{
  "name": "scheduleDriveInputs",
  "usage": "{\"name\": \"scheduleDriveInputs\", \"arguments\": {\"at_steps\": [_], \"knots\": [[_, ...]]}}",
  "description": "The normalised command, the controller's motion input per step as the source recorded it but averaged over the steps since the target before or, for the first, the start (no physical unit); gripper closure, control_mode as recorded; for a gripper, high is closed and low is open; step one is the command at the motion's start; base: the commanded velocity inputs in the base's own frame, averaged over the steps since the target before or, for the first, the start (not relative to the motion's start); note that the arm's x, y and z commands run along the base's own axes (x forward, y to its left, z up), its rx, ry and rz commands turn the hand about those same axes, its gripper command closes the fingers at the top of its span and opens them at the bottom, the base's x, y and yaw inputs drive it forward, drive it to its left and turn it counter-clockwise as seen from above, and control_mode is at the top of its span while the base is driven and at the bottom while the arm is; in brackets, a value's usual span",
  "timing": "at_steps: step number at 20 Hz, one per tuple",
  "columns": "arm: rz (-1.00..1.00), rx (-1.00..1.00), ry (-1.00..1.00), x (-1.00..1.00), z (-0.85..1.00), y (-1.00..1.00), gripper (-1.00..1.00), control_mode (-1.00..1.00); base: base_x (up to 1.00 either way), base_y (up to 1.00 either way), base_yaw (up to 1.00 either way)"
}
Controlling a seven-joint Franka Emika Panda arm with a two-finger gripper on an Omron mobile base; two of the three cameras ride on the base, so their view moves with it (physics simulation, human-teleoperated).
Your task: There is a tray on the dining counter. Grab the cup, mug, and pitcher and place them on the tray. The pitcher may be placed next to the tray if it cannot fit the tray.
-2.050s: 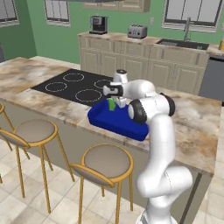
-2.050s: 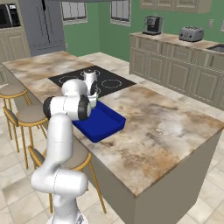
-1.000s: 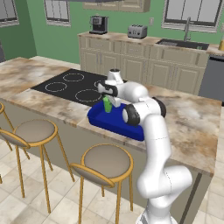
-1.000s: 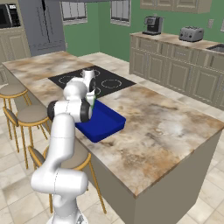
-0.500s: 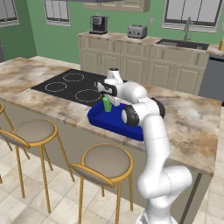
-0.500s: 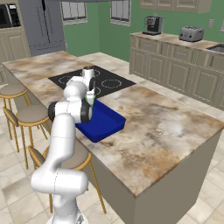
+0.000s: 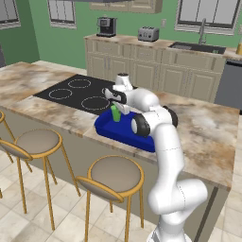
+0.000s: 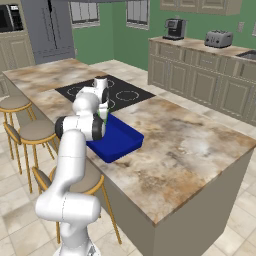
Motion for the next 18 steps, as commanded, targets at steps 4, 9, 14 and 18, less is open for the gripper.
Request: {"name": "scheduleDriveInputs", "arguments": {"at_steps": [4, 9, 14, 18], "knots": [[0.0, 0.0, 0.0, 0.0, 0.0, 0.0, -1.0, -1.0, 0.0, 0.0, 0.0], [0.0, 0.0, 0.0, 0.0, 0.0, 0.0, -1.0, -1.0, 0.0, 0.0, 0.0], [0.0, 0.0, 0.01, 0.0, 0.02, 0.0, -1.0, -1.0, 0.0, 0.0, 0.0], [0.0, 0.0, 0.06, 0.0, 0.28, -0.01, -1.0, -1.0, 0.0, 0.0, 0.0]]}}
